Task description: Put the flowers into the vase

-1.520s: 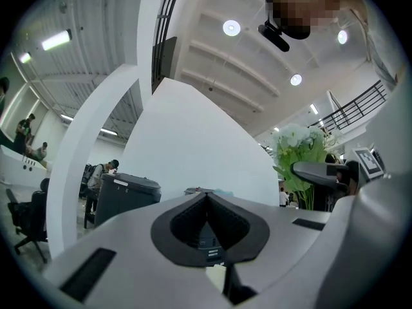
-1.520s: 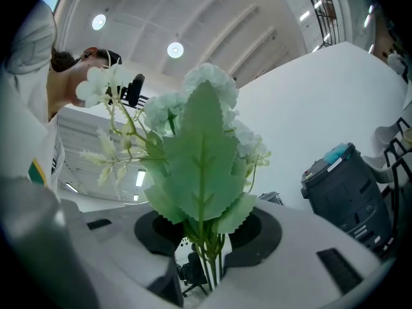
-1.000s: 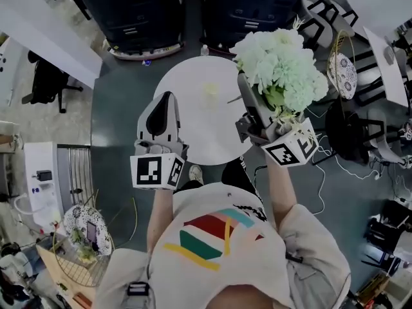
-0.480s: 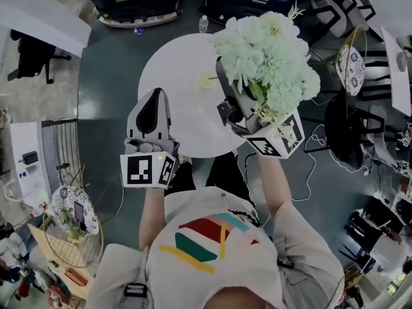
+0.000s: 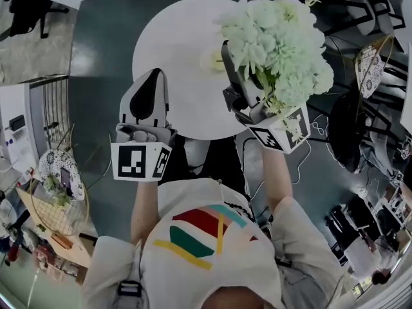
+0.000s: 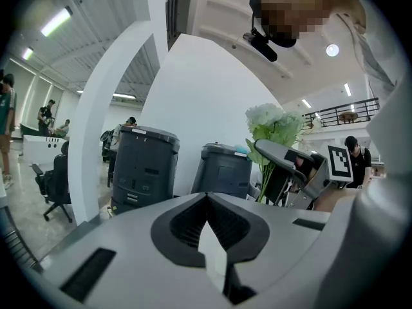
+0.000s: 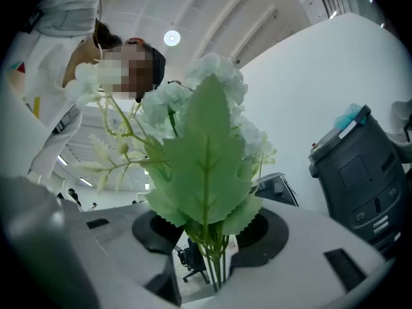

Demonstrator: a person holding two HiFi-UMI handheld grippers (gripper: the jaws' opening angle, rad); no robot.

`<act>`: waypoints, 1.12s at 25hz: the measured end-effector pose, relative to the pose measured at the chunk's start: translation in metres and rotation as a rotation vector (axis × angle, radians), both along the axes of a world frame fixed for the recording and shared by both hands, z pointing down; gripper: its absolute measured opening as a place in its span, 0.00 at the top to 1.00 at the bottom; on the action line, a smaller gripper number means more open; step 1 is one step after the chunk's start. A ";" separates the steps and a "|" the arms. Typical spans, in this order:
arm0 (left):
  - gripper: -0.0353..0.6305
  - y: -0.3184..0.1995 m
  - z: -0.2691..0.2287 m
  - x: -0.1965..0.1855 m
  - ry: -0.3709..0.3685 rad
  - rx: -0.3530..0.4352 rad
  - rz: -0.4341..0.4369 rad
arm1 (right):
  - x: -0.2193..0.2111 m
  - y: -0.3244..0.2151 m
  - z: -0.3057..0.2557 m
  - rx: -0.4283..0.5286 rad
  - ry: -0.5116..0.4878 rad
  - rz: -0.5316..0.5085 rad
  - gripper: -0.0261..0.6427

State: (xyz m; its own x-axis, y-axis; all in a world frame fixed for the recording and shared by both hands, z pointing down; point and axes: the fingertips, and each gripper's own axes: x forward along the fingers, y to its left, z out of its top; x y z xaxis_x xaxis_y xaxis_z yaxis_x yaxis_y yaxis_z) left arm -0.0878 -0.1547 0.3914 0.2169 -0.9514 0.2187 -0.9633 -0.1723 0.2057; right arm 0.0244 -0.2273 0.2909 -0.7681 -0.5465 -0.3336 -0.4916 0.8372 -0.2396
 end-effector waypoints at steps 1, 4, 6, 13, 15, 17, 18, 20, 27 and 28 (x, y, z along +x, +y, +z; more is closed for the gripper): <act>0.94 0.002 0.003 -0.001 -0.002 -0.008 -0.005 | -0.002 0.001 0.004 0.005 0.015 -0.008 0.68; 0.94 0.007 0.017 -0.012 0.000 -0.032 -0.022 | -0.016 0.003 0.020 0.007 0.043 -0.034 0.59; 0.94 0.009 0.024 -0.018 0.006 -0.042 -0.031 | -0.023 0.004 0.032 -0.005 0.054 -0.042 0.56; 0.94 0.010 0.029 -0.016 -0.004 -0.052 -0.029 | -0.025 0.003 0.057 -0.058 0.076 -0.024 0.48; 0.94 0.011 0.030 -0.014 -0.006 -0.056 -0.023 | -0.025 0.004 0.063 -0.059 0.099 -0.018 0.46; 0.94 0.012 0.032 -0.013 -0.007 -0.059 -0.019 | -0.027 0.004 0.069 -0.059 0.121 -0.020 0.43; 0.94 0.013 0.032 -0.012 -0.006 -0.060 -0.019 | -0.028 0.004 0.071 -0.060 0.130 -0.022 0.42; 0.94 0.013 0.033 -0.011 -0.005 -0.061 -0.020 | -0.029 0.005 0.076 -0.069 0.140 -0.026 0.42; 0.94 0.016 0.035 -0.011 -0.009 -0.064 -0.026 | -0.032 0.007 0.093 -0.072 0.199 -0.015 0.41; 0.94 0.017 0.035 -0.013 -0.009 -0.065 -0.029 | -0.033 0.007 0.097 -0.074 0.210 -0.015 0.41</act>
State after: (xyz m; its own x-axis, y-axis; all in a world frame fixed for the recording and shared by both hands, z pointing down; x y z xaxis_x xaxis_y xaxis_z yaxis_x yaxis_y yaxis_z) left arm -0.1003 -0.1379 0.4261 0.1871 -0.9409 0.2823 -0.9697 -0.1308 0.2065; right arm -0.0083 -0.2198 0.3875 -0.8247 -0.5517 -0.1248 -0.5249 0.8286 -0.1946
